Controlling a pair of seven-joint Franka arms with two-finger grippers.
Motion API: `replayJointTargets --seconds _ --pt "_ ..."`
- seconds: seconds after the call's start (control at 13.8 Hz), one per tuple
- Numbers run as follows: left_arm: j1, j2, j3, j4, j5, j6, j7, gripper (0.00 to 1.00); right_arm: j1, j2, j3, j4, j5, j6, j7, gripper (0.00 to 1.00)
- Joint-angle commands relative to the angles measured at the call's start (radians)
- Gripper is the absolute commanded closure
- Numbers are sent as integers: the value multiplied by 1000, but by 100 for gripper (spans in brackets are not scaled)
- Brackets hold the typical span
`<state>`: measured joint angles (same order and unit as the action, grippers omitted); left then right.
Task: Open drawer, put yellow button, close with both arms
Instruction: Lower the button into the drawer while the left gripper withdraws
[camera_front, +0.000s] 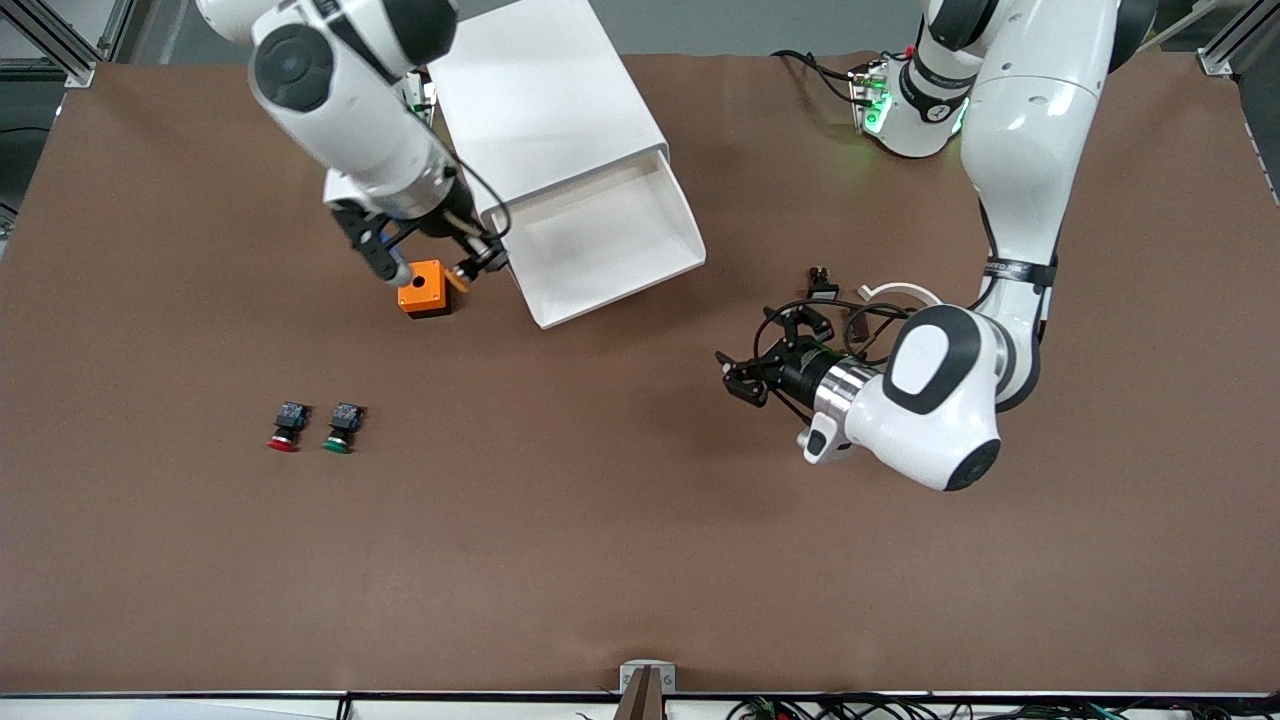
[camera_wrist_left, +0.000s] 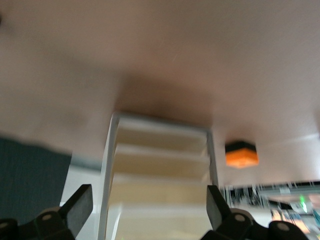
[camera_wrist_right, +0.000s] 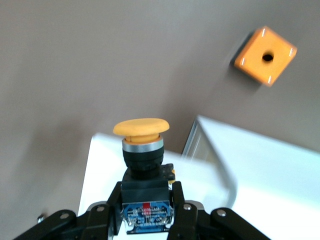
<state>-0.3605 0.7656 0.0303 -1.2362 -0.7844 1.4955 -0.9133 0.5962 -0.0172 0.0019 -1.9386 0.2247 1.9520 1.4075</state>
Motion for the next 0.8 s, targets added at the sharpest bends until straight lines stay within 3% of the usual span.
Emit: replayJointTargets --seconds 0.0,0.22,0.36,0.73 --pt "-35 -17 5 -25 98 188 83 0 100 22 -17 44 9 19 129 100" --pt "-37 -77 6 -25 258 314 88 0 160 72 -17 79 -5 48 241 100" --pt "-28 -133 7 -25 353 324 76 0 184 143 -17 136 -36 48 313 100" --pt "45 -196 6 -26 297 318 64 0 235 276 -17 240 -93 64 429 100"
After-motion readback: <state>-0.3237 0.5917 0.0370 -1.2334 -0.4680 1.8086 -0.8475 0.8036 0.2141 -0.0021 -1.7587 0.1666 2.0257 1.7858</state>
